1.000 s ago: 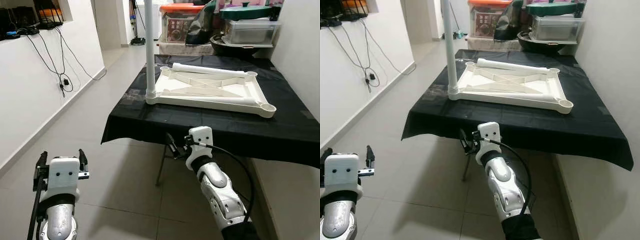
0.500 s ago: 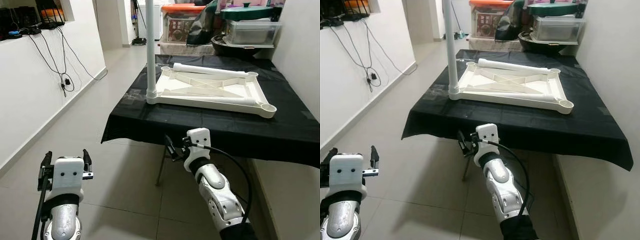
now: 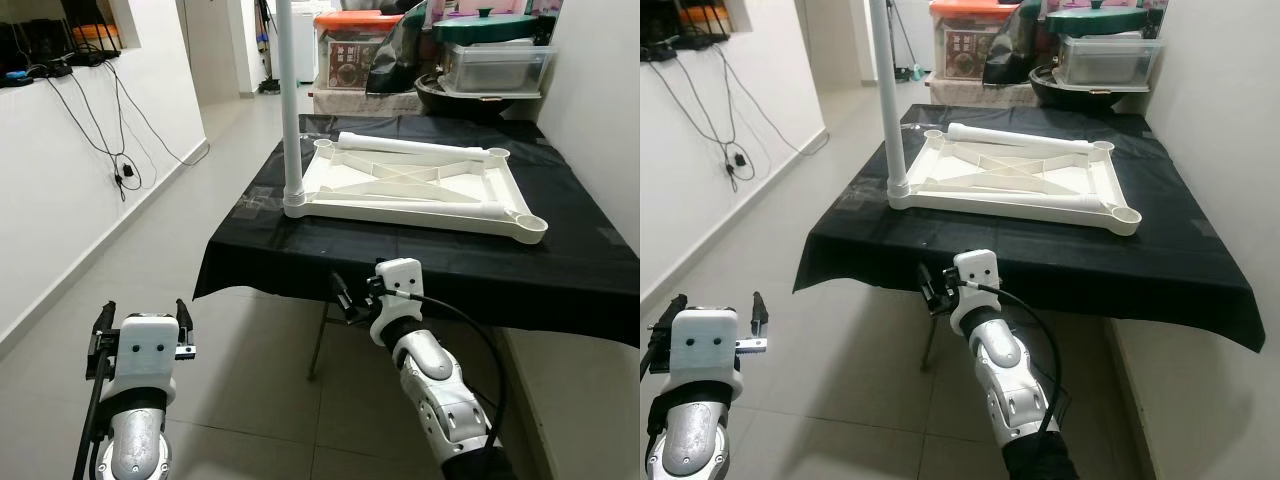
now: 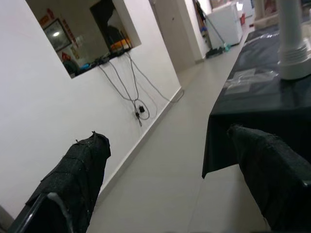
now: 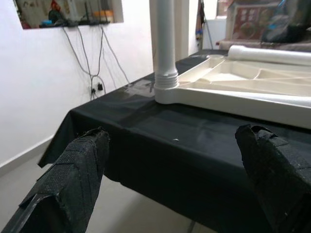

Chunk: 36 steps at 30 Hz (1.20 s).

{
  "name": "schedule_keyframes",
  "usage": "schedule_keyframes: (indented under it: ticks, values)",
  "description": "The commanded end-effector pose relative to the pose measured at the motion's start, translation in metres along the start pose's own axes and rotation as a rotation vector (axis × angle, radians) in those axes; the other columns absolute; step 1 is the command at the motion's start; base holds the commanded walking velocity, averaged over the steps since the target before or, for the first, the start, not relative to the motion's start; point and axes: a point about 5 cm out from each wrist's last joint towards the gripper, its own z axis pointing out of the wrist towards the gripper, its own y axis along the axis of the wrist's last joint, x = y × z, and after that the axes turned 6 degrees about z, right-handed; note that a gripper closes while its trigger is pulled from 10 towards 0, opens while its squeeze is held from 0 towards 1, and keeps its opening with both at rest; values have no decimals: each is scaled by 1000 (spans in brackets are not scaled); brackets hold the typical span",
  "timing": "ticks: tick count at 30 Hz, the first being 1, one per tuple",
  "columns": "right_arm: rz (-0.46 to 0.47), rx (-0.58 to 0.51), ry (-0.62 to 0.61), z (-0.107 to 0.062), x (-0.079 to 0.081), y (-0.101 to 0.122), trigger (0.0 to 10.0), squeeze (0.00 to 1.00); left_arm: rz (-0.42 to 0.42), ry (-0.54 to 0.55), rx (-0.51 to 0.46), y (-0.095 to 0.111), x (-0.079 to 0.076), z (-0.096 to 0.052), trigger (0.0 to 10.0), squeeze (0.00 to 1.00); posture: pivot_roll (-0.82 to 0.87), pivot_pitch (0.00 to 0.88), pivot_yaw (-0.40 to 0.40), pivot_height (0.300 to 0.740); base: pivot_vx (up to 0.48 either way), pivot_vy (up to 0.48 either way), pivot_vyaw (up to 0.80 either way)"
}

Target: Building children table

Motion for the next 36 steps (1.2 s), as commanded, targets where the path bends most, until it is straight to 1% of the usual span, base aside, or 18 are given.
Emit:
schedule_keyframes:
  ticks: [1, 29, 32, 34, 36]
  values:
    - [-4, 4, 3, 0, 1, -2, 10000, 0, 5, -2, 7, -1, 0, 0, 10000, 0, 38, 0, 14, 740, 300, 0, 0]
    - [-3, -6, -7, 1, 0, -1, 10000, 0, 5, -1, 10, -1, 1, -1, 10000, 0, 38, 0, 14, 740, 300, 0, 0]
    - [-11, -19, -47, 2, -6, 2, 10000, 0, 3, -1, 10, -1, 1, -1, 10000, 0, 40, 0, 16, 740, 301, 0, -800]
    - [-9, -26, -50, 2, -7, 3, 10000, 0, 2, -1, 9, -1, 1, -1, 10000, 0, 40, 0, 16, 740, 304, 0, -800]
    - [-12, -26, -49, 2, -7, 4, 10000, 0, 2, -2, 8, -1, 1, -1, 10000, 0, 38, 0, 16, 740, 304, 0, 0]
